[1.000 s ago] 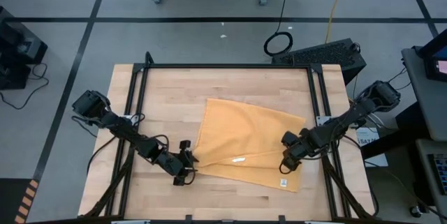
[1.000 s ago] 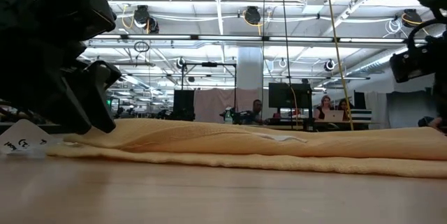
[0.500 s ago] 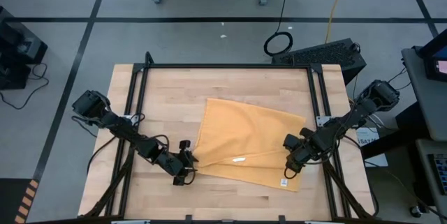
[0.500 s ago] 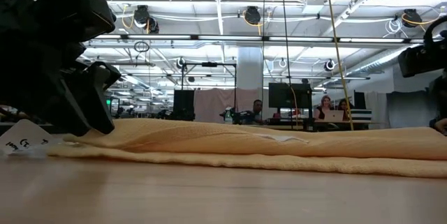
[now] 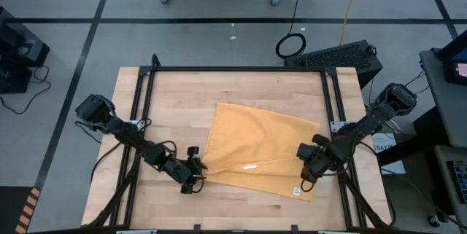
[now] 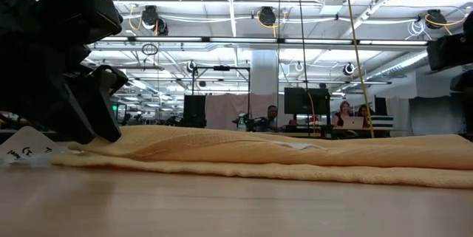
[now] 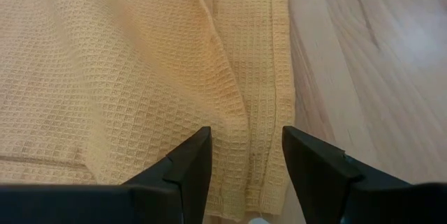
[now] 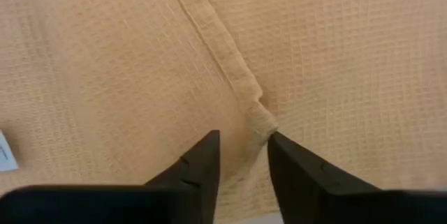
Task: Roll towel
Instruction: Fold the yellow towel in
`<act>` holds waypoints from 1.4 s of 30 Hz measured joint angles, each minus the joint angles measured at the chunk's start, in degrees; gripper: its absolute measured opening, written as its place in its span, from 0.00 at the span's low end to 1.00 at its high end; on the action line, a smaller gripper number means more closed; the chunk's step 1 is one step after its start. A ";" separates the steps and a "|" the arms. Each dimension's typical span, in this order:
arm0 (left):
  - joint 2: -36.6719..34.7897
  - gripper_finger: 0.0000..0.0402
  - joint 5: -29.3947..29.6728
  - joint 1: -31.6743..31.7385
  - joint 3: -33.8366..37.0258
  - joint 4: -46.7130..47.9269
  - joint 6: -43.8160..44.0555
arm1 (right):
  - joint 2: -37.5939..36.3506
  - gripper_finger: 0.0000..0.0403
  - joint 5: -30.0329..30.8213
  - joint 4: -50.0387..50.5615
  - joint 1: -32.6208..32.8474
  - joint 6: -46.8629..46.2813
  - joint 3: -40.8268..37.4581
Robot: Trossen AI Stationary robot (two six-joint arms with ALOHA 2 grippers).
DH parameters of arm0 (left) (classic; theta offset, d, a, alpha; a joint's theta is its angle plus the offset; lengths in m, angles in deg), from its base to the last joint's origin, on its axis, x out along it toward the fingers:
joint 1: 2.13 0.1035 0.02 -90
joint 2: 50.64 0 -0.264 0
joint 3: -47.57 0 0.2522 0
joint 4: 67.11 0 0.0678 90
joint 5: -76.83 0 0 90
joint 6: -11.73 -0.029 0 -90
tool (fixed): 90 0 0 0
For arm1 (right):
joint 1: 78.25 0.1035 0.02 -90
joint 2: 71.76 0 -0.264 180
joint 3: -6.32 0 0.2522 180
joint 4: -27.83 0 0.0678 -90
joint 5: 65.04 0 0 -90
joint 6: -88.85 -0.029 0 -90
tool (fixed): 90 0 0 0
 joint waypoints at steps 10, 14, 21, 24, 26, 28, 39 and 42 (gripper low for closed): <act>0.00 0.45 -0.01 0.00 0.00 0.00 -0.09 | 0.00 0.21 0.88 0.83 0.23 -1.71 0.00; 0.00 0.45 -0.01 0.00 0.02 -0.02 -0.07 | 0.00 0.19 0.72 0.80 0.23 -2.30 0.00; 0.00 0.45 -0.01 0.00 0.02 0.04 -0.07 | 0.00 0.03 0.10 -0.47 1.70 -3.20 1.28; -0.15 0.45 -0.01 -0.02 0.02 -0.17 -0.02 | 0.00 0.02 0.08 0.01 3.27 -4.79 3.63; -0.93 0.45 -0.01 -0.11 0.01 -0.22 -0.02 | -0.01 0.02 -0.45 0.43 4.46 -6.22 4.95; -1.82 0.45 -0.02 -0.11 -0.09 -0.33 -0.02 | 0.00 0.01 -1.55 0.48 5.65 -8.01 5.96; -7.12 0.45 -0.43 -0.33 -0.13 0.15 -0.51 | -0.02 0.00 -6.57 -5.87 11.74 -14.94 7.54; -7.37 0.45 -0.43 -0.33 -0.13 0.37 -0.52 | -0.02 0.00 -7.27 -8.58 12.50 -16.18 7.54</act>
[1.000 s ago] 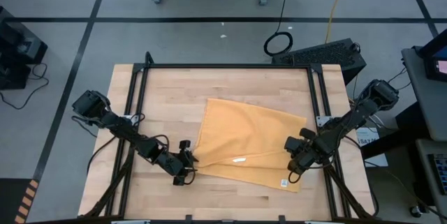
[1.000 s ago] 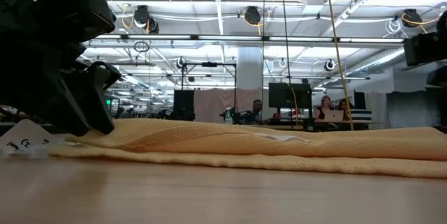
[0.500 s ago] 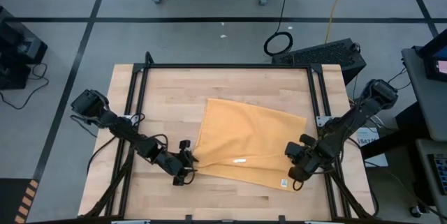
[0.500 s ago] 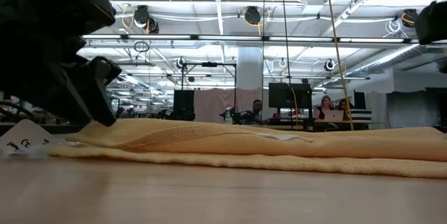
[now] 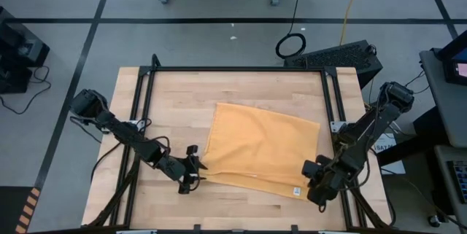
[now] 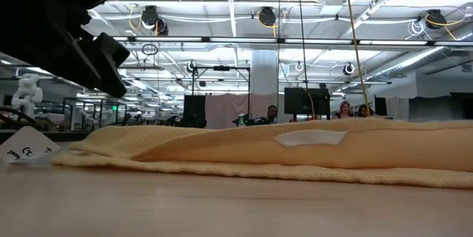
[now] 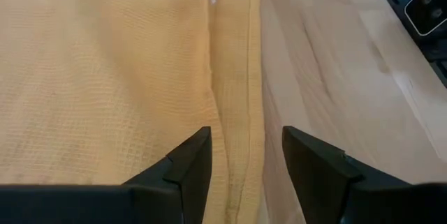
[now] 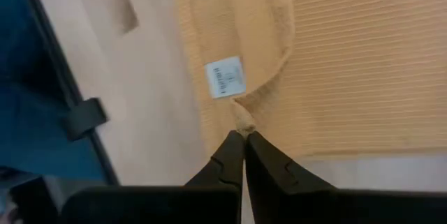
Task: Roll towel
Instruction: Fold the yellow towel in
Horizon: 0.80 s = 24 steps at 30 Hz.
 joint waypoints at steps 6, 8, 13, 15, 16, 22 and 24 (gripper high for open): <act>0.00 0.45 0.25 0.00 0.00 1.49 0.37 | 0.00 0.00 -0.19 -3.52 1.33 -3.11 0.00; 0.00 0.45 0.35 0.00 0.00 1.58 0.37 | 0.00 0.00 -0.19 -4.60 1.86 -4.14 0.00; 0.00 0.45 0.46 0.00 0.00 1.49 0.38 | 0.00 0.00 -1.08 -5.56 3.12 -7.15 0.00; 0.00 0.45 0.48 0.00 0.00 1.51 0.39 | 0.00 0.02 -2.16 -5.53 3.73 -8.84 0.00; 0.00 0.45 0.48 0.00 0.00 1.51 0.39 | 0.00 0.03 -2.68 -5.54 3.95 -9.54 0.00; 0.00 0.45 0.50 0.00 0.00 1.53 0.42 | 0.02 0.14 -3.19 -6.28 5.42 -12.43 0.00; 0.00 0.45 0.51 0.00 0.00 1.79 0.43 | 0.02 0.18 -3.23 -6.72 5.76 -12.43 0.00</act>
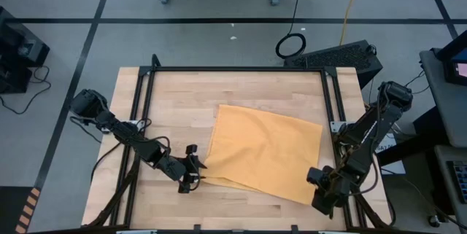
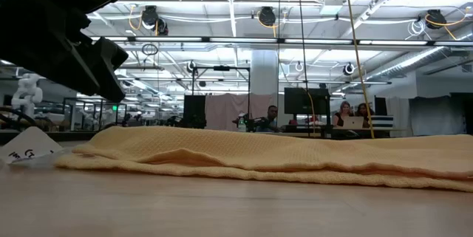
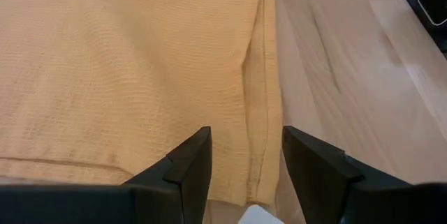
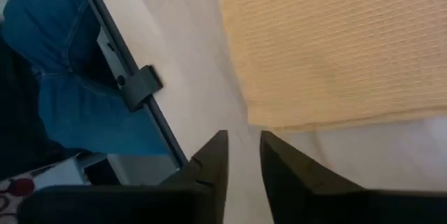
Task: Roll towel
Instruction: Fold the yellow towel in
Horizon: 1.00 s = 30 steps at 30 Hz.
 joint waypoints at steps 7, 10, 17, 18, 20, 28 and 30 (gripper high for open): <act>0.04 0.45 1.58 0.00 0.55 1.35 0.05 | 0.00 0.31 3.88 -0.96 0.52 -2.21 0.00; 0.72 0.45 3.26 0.04 0.76 1.38 -0.15 | 0.40 0.31 14.66 -2.32 0.72 -2.58 0.00; 1.46 0.41 1.61 -0.68 1.50 3.15 0.84 | 8.76 0.26 32.13 -3.60 0.10 -2.17 0.00; 1.48 0.40 1.61 -1.13 2.10 2.89 1.64 | 10.40 0.25 33.03 -4.27 -0.23 -1.58 -0.02; 1.50 0.37 1.68 -2.17 3.45 1.27 3.50 | 13.86 0.23 34.35 -7.19 -0.94 0.38 -0.04; 1.51 0.30 5.78 -3.87 5.13 -0.88 18.42 | 24.19 0.20 36.68 -20.06 -3.99 7.79 -0.04; 1.51 0.30 5.93 -3.87 5.14 -0.38 21.84 | 25.67 0.20 37.45 -23.04 -4.47 10.09 -0.04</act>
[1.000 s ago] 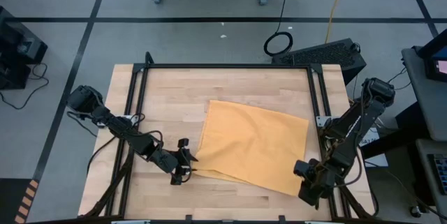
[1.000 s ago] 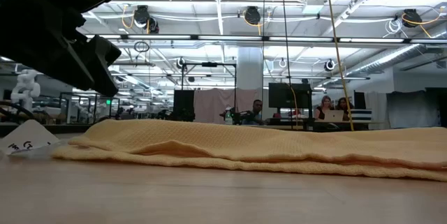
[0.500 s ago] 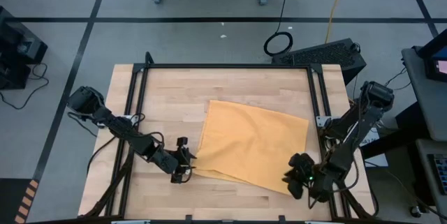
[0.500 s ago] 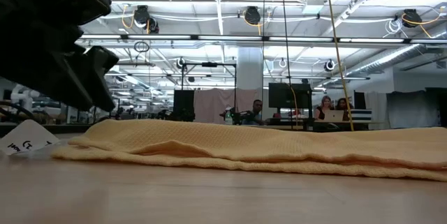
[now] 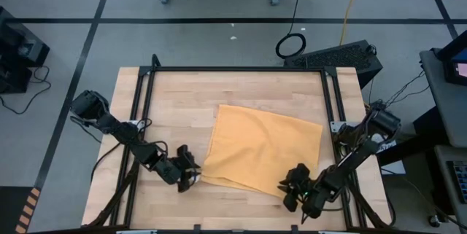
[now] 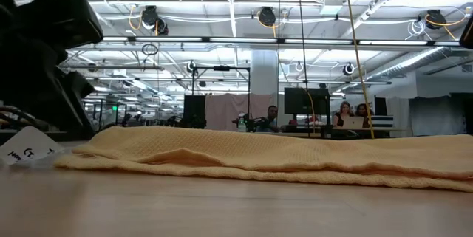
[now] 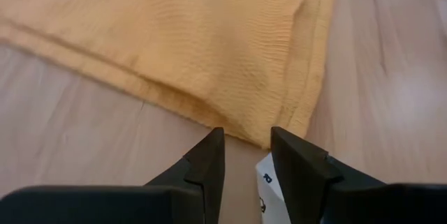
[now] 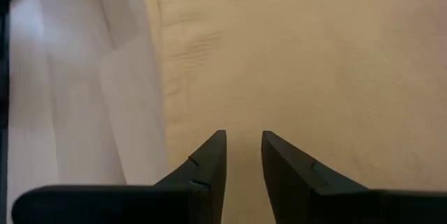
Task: Roll towel
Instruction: Fold the yellow towel in
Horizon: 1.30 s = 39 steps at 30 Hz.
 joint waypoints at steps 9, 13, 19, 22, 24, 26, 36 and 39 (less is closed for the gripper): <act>0.40 0.33 0.32 -0.04 -0.02 -1.68 6.38 | 2.39 0.20 5.32 -7.07 -0.54 5.79 0.00; 1.87 0.43 1.60 -0.15 -0.02 -4.54 6.59 | 2.39 0.20 7.01 -9.16 -0.54 8.72 0.02; 5.71 0.51 2.09 -0.13 -0.02 -7.86 6.53 | 2.39 0.20 9.50 -9.46 -0.89 9.95 0.00; 6.95 0.47 2.70 -0.40 -0.02 -11.66 3.72 | 2.39 0.20 10.87 -9.51 -0.93 10.36 0.00; 7.33 0.40 2.93 -0.52 -0.03 -14.45 1.91 | 2.39 0.20 12.00 -9.55 -0.93 10.60 0.00; 7.36 0.30 2.92 -0.48 -0.04 -15.61 0.97 | 2.39 0.20 13.11 -9.92 -0.95 10.98 0.00; 6.23 0.03 -1.14 -0.72 -0.08 -15.78 7.93 | 2.39 0.20 14.42 -13.10 -0.95 15.08 0.00; 4.82 0.03 -1.38 -0.72 -0.11 -15.86 11.26 | 2.39 0.20 14.19 -13.10 -0.95 15.24 0.00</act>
